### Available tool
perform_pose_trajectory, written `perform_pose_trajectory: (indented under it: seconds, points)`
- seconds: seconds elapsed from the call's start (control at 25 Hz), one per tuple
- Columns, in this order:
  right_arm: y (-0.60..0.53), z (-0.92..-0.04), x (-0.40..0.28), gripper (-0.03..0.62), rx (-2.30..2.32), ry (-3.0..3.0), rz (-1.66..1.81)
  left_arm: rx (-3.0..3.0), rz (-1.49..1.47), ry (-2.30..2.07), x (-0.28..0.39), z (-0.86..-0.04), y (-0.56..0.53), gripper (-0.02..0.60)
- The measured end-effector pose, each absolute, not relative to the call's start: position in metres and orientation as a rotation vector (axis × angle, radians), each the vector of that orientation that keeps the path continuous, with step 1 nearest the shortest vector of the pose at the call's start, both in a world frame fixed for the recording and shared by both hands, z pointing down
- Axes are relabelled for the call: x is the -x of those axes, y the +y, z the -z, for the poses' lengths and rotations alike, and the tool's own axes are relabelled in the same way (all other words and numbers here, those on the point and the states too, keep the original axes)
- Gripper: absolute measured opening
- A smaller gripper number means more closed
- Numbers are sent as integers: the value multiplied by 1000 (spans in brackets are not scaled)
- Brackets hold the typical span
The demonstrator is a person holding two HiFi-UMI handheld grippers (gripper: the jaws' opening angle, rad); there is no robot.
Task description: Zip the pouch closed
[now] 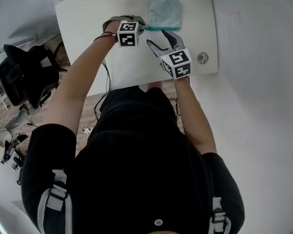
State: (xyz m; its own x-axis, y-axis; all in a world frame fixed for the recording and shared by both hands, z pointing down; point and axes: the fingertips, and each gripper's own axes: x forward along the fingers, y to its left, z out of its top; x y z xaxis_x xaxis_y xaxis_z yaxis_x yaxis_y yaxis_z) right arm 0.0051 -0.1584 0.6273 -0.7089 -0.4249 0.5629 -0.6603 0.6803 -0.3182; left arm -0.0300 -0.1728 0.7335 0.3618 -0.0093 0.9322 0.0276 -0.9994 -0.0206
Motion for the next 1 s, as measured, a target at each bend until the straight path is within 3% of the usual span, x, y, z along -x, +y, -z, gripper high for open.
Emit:
perform_pose_trajectory:
  seconds: [0.24, 1.0]
  points:
    - [-158, -629, -10, 308, -852, -2437, -720, 2606, 1751, 23, 28, -731, -175, 26]
    - [-146, -666, -28, 247, -869, -2267, -790, 2902, 1602, 203, -11, -684, -158, 23]
